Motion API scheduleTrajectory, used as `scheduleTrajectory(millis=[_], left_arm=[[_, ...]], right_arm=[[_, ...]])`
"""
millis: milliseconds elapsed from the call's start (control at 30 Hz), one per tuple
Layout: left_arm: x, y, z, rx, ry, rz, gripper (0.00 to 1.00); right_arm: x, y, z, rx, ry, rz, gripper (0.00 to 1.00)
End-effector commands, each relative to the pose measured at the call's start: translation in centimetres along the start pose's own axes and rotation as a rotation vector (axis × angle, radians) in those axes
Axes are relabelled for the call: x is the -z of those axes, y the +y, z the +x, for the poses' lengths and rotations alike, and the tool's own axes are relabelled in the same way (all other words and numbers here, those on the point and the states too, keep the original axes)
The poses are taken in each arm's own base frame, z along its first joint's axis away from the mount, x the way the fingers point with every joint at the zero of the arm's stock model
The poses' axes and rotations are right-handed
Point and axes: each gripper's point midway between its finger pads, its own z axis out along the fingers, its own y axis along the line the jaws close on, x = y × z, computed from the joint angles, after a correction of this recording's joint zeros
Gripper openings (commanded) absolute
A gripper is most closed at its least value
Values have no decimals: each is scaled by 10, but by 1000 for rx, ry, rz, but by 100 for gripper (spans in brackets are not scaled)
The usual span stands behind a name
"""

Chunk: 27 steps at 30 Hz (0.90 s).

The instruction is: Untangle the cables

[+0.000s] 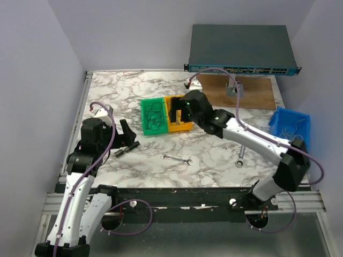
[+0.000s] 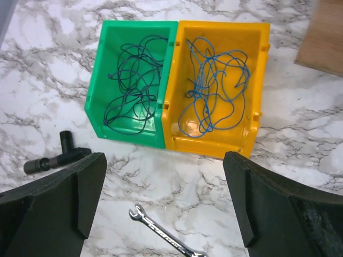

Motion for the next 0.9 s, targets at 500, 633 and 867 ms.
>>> scheduleTrajectory(millis=[500,633,867], left_arm=[[-35,-21,34,271,-38,69,99],[-43,-18,33,228,-156,62,99],[-52,28,17,37,-535,-39,99]], right_arm=[[102,-211,36,-299,-392,257,100],[120,-254,52,-628,-541,473,100],[115,-237,58,-232,-565,321,99]])
